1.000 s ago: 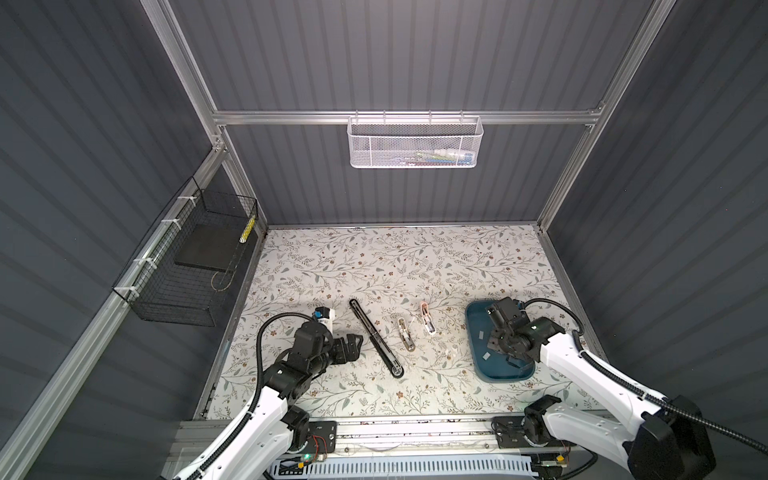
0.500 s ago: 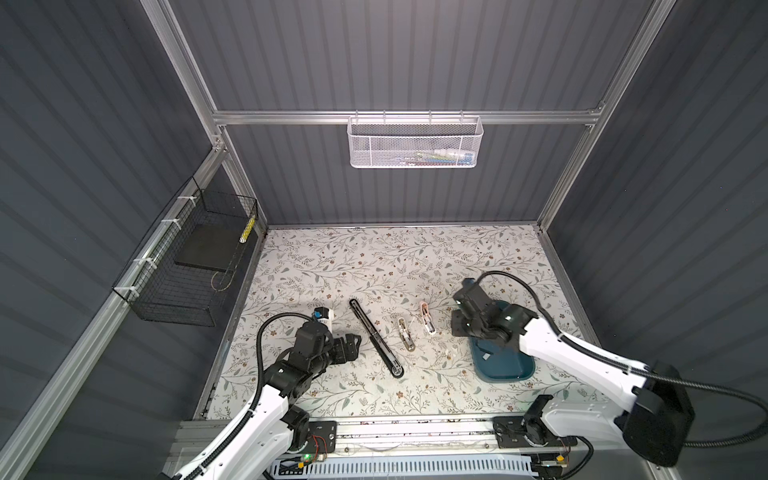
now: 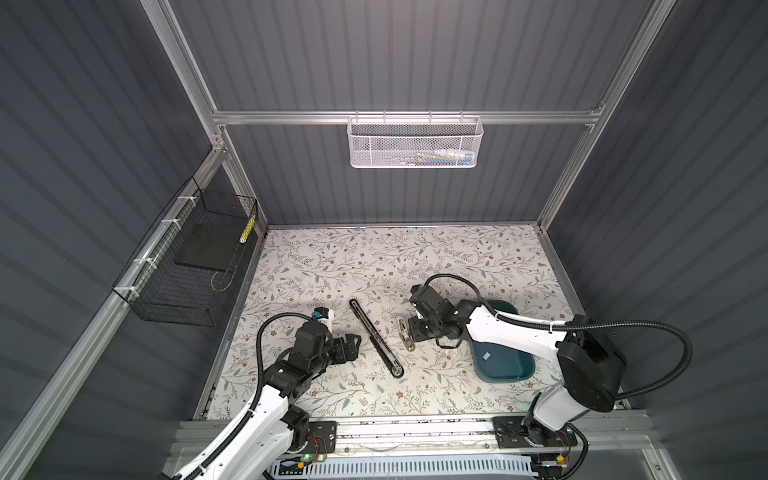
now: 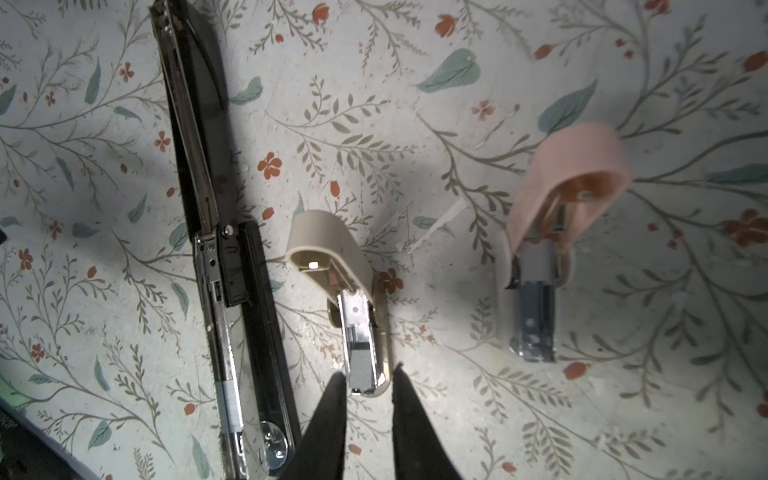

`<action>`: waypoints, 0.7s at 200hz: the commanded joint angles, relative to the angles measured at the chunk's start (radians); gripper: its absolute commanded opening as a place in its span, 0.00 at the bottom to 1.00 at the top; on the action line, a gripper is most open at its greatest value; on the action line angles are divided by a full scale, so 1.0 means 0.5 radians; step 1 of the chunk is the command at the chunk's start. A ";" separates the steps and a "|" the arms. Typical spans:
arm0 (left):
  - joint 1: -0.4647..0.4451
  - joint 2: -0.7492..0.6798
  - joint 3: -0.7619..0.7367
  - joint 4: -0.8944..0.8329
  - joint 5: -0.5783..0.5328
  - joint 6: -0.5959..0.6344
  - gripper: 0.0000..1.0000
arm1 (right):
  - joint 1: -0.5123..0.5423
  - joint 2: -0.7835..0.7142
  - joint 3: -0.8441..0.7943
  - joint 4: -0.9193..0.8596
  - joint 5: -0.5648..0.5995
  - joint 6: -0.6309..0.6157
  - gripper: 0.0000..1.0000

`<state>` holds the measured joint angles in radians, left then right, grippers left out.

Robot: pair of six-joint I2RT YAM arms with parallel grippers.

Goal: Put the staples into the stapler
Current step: 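Bring the right gripper back over the beige stapler's open channel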

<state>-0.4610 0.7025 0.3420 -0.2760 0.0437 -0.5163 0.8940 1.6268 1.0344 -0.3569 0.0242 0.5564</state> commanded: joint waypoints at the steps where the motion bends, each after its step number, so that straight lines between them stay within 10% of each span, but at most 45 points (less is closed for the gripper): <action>1: 0.005 0.006 0.033 -0.032 -0.001 -0.001 0.93 | 0.037 0.048 0.042 -0.002 -0.051 -0.006 0.23; 140: 0.005 0.017 0.034 -0.027 0.026 0.008 0.93 | 0.051 0.175 -0.084 0.008 -0.034 0.125 0.18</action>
<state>-0.4610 0.7116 0.3420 -0.2756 0.0448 -0.5163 0.9127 1.6867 1.0100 -0.3470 0.0036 0.5980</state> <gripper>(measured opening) 0.933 0.187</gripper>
